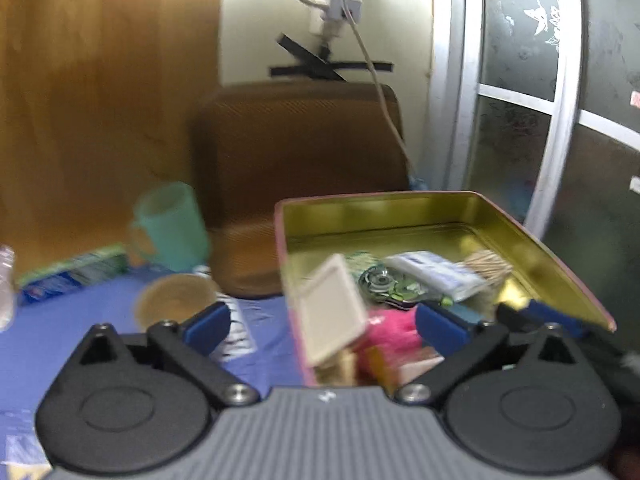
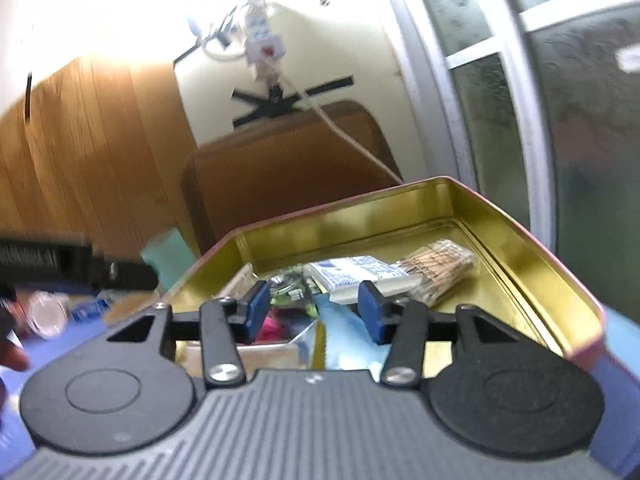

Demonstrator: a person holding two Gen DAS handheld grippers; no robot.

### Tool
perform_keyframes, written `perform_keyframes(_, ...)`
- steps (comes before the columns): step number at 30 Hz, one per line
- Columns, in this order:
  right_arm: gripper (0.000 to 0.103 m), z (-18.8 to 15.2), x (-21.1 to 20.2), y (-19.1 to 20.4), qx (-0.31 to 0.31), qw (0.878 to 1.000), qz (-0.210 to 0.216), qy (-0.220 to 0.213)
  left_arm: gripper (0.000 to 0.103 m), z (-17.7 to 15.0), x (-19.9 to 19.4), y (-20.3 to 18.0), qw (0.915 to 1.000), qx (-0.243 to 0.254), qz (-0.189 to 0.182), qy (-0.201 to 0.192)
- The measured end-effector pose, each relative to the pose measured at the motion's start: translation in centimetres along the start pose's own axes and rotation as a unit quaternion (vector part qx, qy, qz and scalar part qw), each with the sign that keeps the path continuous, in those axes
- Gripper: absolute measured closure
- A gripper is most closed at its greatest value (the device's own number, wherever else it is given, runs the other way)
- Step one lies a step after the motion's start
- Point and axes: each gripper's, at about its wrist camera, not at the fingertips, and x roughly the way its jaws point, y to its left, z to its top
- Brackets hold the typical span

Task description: Organize soft objects

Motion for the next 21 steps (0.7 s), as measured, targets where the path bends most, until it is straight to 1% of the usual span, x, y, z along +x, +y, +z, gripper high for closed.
perform_keyframes(2,0.051,-0.4,-1.6,1.1,0.009,1.000,0.006,-0.021,0.000,-0.8,-1.1,0.5,0.9998,0.006,0.017,-0.007)
perform_keyframes(5,0.040,-1.2,-4.1,2.6,0.008,0.999,0.011,-0.045,0.000,-2.1,-3.0,1.6,0.9996,-0.008,0.028,-0.008)
perform_keyframes(8,0.030,-1.9,-5.2,3.9,0.016,0.999,0.023,-0.037,0.000,-3.1,-4.8,2.5,0.9995,-0.024,0.022,-0.006)
perform_keyframes(10,0.018,-2.1,-5.7,4.8,0.024,0.999,0.029,-0.033,0.000,-3.9,-5.3,2.9,0.9993,-0.029,0.011,0.019)
perform_keyframes(11,0.015,-2.3,-6.0,5.2,0.029,0.999,0.031,-0.032,0.000,-4.2,-5.6,3.3,0.9989,-0.034,0.009,0.029)
perform_keyframes(12,0.010,-2.6,-6.4,5.7,0.029,0.999,0.035,-0.030,0.000,-4.7,-6.0,3.7,0.9986,-0.039,0.012,0.032)
perform_keyframes(16,0.008,-3.3,-7.4,7.9,0.017,0.999,0.051,-0.011,0.000,-6.4,-7.6,5.4,0.9965,-0.053,0.049,0.042)
perform_keyframes(18,0.006,-3.5,-7.6,8.5,0.032,0.998,0.060,0.004,0.000,-7.2,-8.3,6.1,0.9951,-0.055,0.067,0.046)
perform_keyframes(21,0.005,-3.8,-8.0,8.9,0.065,0.996,0.061,0.021,0.000,-7.9,-9.0,6.9,0.9940,-0.050,0.084,0.049)
